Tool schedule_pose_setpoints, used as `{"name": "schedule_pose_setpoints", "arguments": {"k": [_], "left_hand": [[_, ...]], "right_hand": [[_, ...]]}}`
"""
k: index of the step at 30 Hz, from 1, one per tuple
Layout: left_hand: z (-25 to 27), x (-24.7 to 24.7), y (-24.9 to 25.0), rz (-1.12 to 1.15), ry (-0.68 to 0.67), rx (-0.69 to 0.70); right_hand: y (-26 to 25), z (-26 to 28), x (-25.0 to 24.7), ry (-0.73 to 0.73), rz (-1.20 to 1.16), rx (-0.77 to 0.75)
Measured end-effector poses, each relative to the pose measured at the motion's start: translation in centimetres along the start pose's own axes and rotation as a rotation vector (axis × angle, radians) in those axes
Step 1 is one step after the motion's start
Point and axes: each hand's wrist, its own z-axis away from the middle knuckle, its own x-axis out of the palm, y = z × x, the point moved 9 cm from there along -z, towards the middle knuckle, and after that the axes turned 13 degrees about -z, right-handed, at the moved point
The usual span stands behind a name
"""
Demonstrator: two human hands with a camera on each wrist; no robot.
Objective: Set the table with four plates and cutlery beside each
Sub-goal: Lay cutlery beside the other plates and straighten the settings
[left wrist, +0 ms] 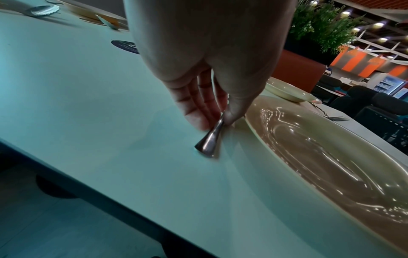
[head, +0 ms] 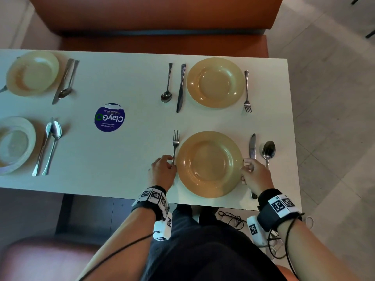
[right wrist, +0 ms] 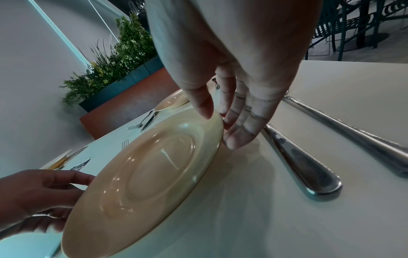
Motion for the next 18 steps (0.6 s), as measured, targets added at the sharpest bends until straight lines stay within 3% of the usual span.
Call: {"name": "schedule_pose_setpoints", "arguments": {"k": [18], "left_hand": [[0.8, -0.5, -0.9, 0.129, -0.068, 0.037]], "right_hand": [[-0.5, 0.6, -1.5, 0.036, -0.068, -0.022]]}}
